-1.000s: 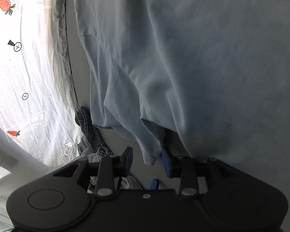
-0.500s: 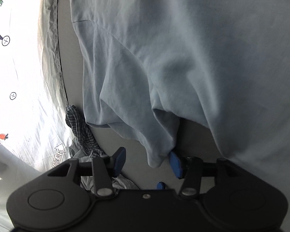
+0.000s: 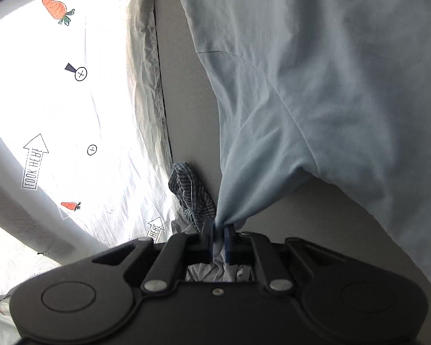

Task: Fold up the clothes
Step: 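Lift the hem with both tools and carry it toward the collar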

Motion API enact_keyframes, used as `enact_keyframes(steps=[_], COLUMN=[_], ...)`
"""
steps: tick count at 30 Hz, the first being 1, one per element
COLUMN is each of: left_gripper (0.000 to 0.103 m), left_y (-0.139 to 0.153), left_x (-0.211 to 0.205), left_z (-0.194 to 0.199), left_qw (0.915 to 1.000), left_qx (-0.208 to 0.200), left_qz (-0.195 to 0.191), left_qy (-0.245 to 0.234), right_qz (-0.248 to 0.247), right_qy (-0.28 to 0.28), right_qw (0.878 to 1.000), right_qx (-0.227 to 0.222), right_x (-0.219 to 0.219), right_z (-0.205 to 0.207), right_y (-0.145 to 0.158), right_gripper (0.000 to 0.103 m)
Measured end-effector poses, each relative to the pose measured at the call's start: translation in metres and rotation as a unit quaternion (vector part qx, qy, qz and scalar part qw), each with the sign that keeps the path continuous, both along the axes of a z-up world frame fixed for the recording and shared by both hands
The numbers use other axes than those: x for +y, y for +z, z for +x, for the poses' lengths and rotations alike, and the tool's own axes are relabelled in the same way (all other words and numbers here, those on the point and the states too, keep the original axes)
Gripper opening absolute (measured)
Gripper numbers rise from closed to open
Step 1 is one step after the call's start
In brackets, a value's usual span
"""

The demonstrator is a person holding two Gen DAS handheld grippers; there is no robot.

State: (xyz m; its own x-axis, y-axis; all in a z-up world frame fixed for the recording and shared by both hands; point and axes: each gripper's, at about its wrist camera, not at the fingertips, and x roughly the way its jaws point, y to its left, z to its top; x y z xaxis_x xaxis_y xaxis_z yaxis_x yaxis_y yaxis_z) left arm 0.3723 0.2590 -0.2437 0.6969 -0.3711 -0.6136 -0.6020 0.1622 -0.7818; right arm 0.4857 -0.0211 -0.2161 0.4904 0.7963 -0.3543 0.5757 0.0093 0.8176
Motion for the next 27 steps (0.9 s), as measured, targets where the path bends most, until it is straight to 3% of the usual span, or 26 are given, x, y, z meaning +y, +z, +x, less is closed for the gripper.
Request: enact_keyframes(steps=[5, 10, 15, 18, 22, 27], left_gripper=[0.094, 0.096, 0.101, 0.103, 0.103, 0.103], left_y=[-0.011, -0.03, -0.043, -0.047, -0.053, -0.057], left_x=[-0.012, -0.027, -0.049, -0.059, -0.07, -0.07], left_z=[0.004, 0.018, 0.034, 0.041, 0.047, 0.059], left_qw=[0.9949, 0.9723, 0.9491, 0.9429, 0.9454, 0.9416], left_qx=[-0.045, -0.099, -0.135, -0.145, -0.137, -0.146], left_qz=[-0.087, -0.2, -0.27, -0.288, -0.284, -0.287], left_qy=[0.027, 0.068, 0.091, 0.083, 0.082, 0.097], right_qz=[0.02, 0.029, 0.033, 0.037, 0.04, 0.043], right_qy=[-0.032, -0.039, -0.043, -0.047, -0.05, -0.05], right_qw=[0.999, 0.999, 0.998, 0.998, 0.998, 0.998], right_qx=[0.006, 0.015, 0.012, 0.015, 0.015, 0.017], right_x=[-0.027, -0.034, -0.037, -0.042, -0.045, -0.046], right_z=[-0.006, -0.013, -0.016, -0.02, -0.023, -0.024], right_y=[0.009, 0.008, 0.0, -0.011, -0.015, -0.018], right_gripper=[0.007, 0.007, 0.007, 0.007, 0.007, 0.007])
